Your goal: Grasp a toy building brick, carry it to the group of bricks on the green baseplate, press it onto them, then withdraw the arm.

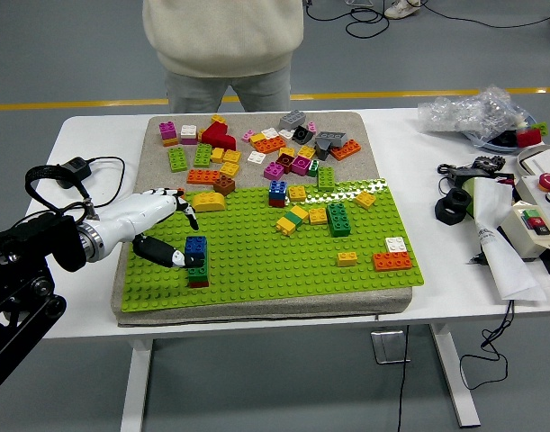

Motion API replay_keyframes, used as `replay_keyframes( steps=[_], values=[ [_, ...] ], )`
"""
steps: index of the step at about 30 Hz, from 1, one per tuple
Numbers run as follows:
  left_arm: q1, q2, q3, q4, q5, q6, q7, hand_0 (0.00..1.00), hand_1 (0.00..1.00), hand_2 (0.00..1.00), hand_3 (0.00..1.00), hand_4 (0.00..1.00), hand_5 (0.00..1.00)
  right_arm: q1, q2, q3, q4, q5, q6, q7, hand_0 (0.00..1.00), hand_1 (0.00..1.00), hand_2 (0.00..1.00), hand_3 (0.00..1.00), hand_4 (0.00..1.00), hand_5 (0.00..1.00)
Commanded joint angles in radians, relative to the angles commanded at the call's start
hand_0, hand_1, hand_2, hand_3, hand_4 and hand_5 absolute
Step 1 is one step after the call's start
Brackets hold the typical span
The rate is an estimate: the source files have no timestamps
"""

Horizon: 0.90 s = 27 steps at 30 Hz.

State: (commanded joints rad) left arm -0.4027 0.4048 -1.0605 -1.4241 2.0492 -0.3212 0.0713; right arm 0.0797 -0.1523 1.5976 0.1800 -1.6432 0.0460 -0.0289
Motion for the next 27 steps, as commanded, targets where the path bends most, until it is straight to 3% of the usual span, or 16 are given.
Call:
replay_keyframes(
  steps=[14,27],
  values=[
    [0.022,0.006,0.001,-0.005,-0.009,-0.007,-0.001,0.998,0.998,0.904,0.607,0.998,0.518,-0.005,0.003,0.0,0.0,0.0,0.0,0.0,0.77,0.686,0.736,0.76,0.998,0.765],
    [0.02,-0.005,0.005,0.015,-0.008,-0.005,-0.002,0.998,0.998,0.9,0.604,0.998,0.509,-0.003,0.003,0.001,0.0,0.002,-0.001,0.0,0.77,0.686,0.736,0.76,0.998,0.765]
  ],
)
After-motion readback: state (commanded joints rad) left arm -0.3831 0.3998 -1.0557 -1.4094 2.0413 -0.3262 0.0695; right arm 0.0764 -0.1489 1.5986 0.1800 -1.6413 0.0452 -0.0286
